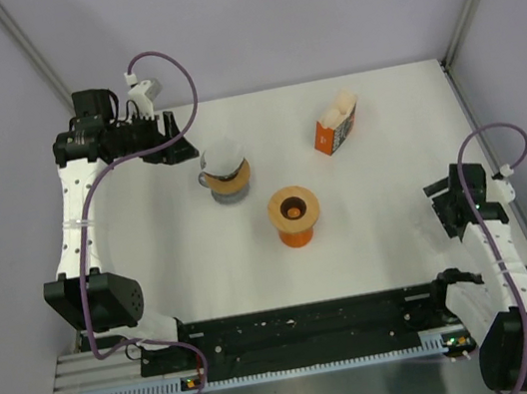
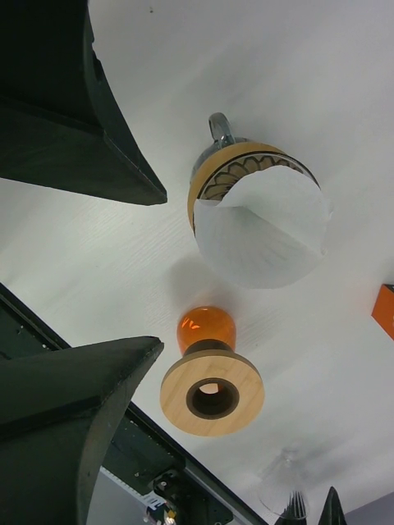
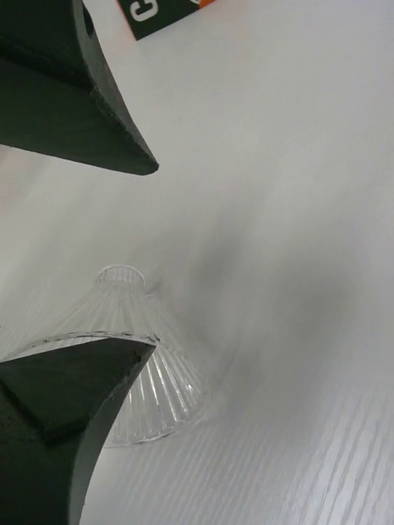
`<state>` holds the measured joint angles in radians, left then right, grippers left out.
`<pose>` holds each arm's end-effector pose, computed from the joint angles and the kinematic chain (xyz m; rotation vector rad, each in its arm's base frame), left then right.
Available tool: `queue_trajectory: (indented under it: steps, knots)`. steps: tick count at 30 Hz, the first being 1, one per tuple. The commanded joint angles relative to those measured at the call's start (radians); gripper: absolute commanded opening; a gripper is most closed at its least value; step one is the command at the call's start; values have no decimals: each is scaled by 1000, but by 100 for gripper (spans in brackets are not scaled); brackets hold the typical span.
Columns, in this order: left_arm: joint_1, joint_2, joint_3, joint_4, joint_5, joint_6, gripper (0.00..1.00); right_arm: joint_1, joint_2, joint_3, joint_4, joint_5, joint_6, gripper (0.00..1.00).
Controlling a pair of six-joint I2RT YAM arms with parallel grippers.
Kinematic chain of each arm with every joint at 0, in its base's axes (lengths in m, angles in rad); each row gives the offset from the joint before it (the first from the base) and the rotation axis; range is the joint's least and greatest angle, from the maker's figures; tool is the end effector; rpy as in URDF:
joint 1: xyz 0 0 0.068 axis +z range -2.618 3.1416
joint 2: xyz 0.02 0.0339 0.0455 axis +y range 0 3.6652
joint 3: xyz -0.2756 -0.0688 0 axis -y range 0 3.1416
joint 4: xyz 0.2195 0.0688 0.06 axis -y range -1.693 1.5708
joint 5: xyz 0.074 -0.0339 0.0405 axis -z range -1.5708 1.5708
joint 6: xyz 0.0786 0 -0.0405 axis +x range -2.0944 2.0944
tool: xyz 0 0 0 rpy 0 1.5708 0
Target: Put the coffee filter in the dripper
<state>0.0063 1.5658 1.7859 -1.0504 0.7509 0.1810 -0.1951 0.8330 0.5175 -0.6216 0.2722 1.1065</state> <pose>0.3088 -0.0517 0.3985 0.5340 2.1900 -0.7935 0.1436 -0.0499 0.1857 1.5767 1.8884 0.0524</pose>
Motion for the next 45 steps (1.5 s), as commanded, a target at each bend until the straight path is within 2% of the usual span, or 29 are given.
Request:
queue_trajectory:
  steps: [1, 5, 9, 11, 13, 19, 24, 26, 31, 34, 37, 40, 45]
  knots:
    - [-2, -52, 26, 20, -1, -5, 71, -12, 6, -27, 210, -114, -175, 74]
    - [-2, -62, 12, 21, -13, -2, 71, -12, 29, -54, 289, -189, -220, 57]
    - [-2, -75, -2, 18, -22, 6, 71, -12, 57, -83, 354, -234, -209, 35]
    - [-2, -79, -6, 13, -30, 9, 71, -12, 74, -105, 413, -293, -206, 22]
    - [-2, -85, -13, 6, -36, 20, 71, -12, 83, -111, 444, -323, -201, 0]
    - [-2, -96, -14, -14, -56, 44, 71, -12, 54, -34, 439, -404, -342, 0]
    - [-2, -95, -13, -19, -42, 40, 71, 52, 21, 206, 355, -478, -596, 0]
    - [-2, -93, -13, -19, -39, 40, 71, 144, 37, 355, 277, -472, -757, 0]
    - [-2, -95, -36, -2, -45, 41, 71, 500, 116, 680, 149, -427, -1196, 0]
    - [-2, -92, -42, 1, -64, 46, 71, 766, 187, 804, 77, -348, -1477, 0]
    - [-2, -89, -43, 1, -96, 51, 71, 1010, 282, 864, -2, -202, -1782, 0]
    - [-2, -96, -57, 16, -120, 54, 71, 1120, 411, 914, -98, -116, -1991, 0]
    - [-2, -82, -66, 15, -116, 55, 72, 1125, 523, 952, -110, -250, -2119, 0]
